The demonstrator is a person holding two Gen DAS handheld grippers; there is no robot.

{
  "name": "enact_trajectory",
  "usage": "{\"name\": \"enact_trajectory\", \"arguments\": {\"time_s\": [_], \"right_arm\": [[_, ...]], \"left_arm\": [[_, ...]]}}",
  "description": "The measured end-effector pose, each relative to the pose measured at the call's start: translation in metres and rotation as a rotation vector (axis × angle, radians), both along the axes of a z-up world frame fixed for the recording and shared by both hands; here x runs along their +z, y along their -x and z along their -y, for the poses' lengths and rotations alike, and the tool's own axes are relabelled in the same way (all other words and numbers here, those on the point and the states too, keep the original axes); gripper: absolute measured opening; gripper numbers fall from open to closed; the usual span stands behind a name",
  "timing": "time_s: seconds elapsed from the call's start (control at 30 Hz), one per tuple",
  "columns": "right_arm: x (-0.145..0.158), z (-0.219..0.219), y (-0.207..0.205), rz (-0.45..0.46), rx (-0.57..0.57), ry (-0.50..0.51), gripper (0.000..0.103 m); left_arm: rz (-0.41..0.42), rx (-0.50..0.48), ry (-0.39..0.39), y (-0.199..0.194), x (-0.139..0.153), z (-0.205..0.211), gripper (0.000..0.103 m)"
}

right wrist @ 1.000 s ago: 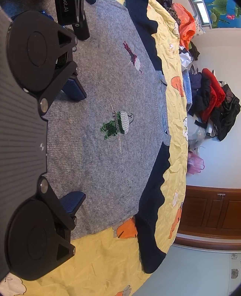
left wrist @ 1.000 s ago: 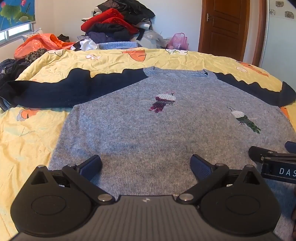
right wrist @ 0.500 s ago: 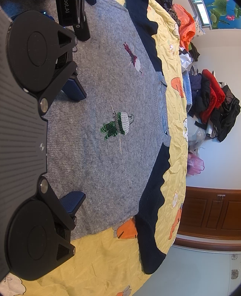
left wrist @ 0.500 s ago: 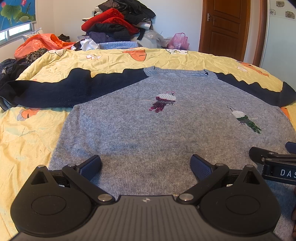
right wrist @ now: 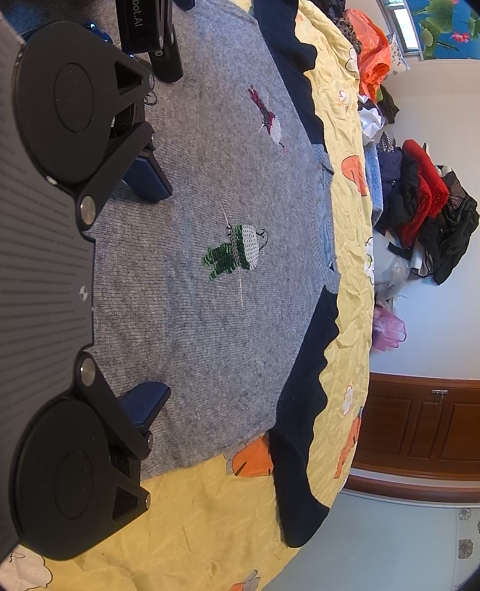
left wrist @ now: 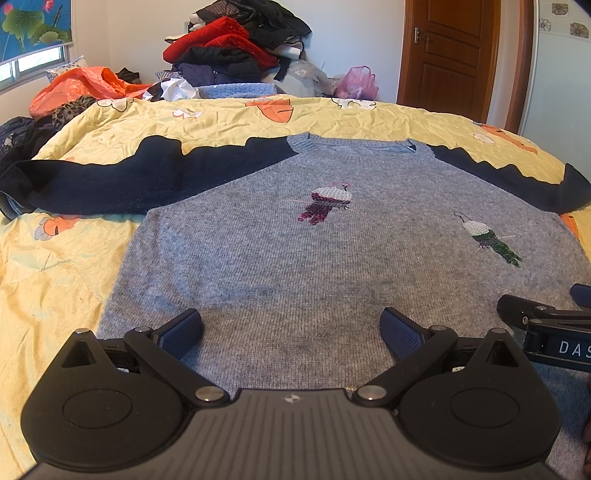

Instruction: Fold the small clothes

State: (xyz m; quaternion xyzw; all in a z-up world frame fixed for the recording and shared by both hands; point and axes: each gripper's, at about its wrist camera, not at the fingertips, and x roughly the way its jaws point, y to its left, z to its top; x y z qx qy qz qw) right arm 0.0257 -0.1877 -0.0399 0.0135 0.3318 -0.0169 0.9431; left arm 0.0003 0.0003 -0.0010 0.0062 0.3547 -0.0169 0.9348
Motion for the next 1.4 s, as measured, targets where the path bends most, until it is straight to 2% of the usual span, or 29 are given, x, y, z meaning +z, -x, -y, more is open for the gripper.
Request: {"name": "enact_trajectory", "arguments": {"time_s": [1.4], "right_arm": [[-0.0010,0.0003,-0.0012,-0.003,-0.003,0.003,0.103]], "left_arm": [[0.001,0.003,-0.003,0.0026,0.0021,0.0006,0.103]]}}
